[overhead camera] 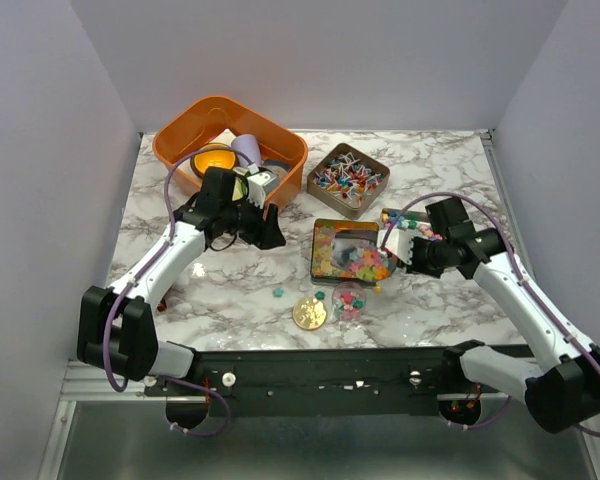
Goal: Pack the candies
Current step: Place the fake candies in the packing bottle.
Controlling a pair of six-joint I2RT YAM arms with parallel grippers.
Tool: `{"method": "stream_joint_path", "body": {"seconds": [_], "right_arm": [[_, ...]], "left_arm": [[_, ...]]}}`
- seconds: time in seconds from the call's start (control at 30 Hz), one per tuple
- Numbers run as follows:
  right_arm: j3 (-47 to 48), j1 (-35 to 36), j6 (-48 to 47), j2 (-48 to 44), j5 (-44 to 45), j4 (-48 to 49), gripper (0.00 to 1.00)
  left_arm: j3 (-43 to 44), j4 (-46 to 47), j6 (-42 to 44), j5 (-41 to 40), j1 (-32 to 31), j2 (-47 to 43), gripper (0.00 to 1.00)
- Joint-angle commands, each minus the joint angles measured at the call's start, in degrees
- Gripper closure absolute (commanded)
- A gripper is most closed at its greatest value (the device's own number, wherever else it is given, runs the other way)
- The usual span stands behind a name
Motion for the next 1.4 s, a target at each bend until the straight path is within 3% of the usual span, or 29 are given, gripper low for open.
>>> {"method": "stream_joint_path", "body": {"seconds": [0.0, 0.13, 0.17, 0.5, 0.97, 1.37], "right_arm": [[-2.5, -0.1, -5.4, -4.9, 1.8, -7.5, 0.99], [-5.3, -0.2, -7.8, -7.6, 3.9, -9.3, 0.99], [-5.8, -0.1, -9.0, -8.7, 5.3, -9.2, 0.99], [-5.2, 0.0, -14.1, -8.5, 14.0, -11.1, 0.99], [2.2, 2.7, -11.3, -1.9, 21.3, -11.2, 0.99], [2.1, 7.4, -11.1, -1.4, 26.0, -11.5, 0.99]], "left_arm": [[-2.3, -3.2, 5.1, -1.8, 0.6, -0.9, 0.31], [-6.1, -2.2, 5.2, -3.1, 0.7, -3.1, 0.24], [-7.1, -2.2, 5.2, -3.3, 0.8, -3.5, 0.02], [-9.9, 0.3, 4.3, -3.5, 4.0, -7.0, 0.01], [-13.2, 3.2, 2.0, -1.9, 5.6, -9.9, 0.01], [-13.7, 4.3, 1.7, -2.0, 5.9, -9.6, 0.01]]}}
